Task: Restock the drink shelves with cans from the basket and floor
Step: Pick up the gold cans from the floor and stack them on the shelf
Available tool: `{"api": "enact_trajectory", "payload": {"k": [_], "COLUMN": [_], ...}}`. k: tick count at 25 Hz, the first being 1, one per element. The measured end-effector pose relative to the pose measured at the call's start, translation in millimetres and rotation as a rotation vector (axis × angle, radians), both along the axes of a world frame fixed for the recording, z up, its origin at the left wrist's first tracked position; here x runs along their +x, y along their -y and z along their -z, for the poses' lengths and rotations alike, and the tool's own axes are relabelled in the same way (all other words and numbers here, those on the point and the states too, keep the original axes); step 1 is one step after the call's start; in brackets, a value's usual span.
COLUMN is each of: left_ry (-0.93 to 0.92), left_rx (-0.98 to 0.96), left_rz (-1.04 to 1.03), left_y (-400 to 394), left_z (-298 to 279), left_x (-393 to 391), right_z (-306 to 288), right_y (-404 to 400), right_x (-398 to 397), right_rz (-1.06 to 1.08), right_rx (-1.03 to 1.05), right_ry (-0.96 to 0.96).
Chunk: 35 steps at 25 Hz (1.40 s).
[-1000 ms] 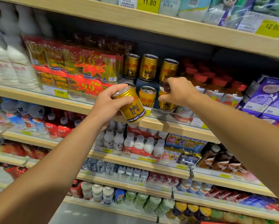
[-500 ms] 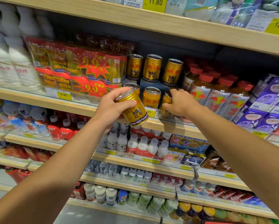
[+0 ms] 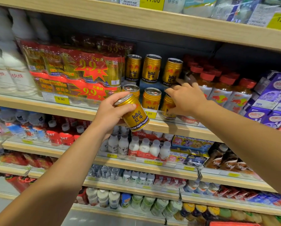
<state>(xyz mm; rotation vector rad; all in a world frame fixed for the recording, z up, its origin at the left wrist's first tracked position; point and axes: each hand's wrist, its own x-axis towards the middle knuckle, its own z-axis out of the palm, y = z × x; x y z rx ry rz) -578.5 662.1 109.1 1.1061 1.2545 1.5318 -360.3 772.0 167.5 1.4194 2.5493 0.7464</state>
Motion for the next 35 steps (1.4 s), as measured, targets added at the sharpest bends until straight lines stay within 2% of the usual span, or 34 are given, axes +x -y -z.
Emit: {"api": "enact_trajectory", "payload": {"k": [9, 19, 23, 27, 30, 35], "left_ry": [-0.005, -0.055, -0.112, -0.205, -0.257, -0.414], "left_rx": [-0.010, 0.008, 0.036, 0.098, 0.122, 0.197], "left_rz": [-0.008, -0.012, 0.026, 0.074, 0.115, 0.129], "left_y": [-1, -4, -13, -30, -46, -74], "left_z": [3, -5, -21, -46, -63, -85], "left_x": [3, 7, 18, 37, 52, 75], "right_z": [-12, -8, -19, -21, -23, -21], "right_y": [-15, -9, 5, 11, 10, 3], "right_x": [-3, 5, 23, 55, 74, 86], "right_rz": [0.030, -0.016, -0.103, -0.245, -0.147, 0.018], "right_rx": [-0.071, -0.035, 0.039, 0.318, 0.373, 0.304], "right_ry": [0.057, 0.019, -0.184, -0.366, -0.433, -0.521]}}
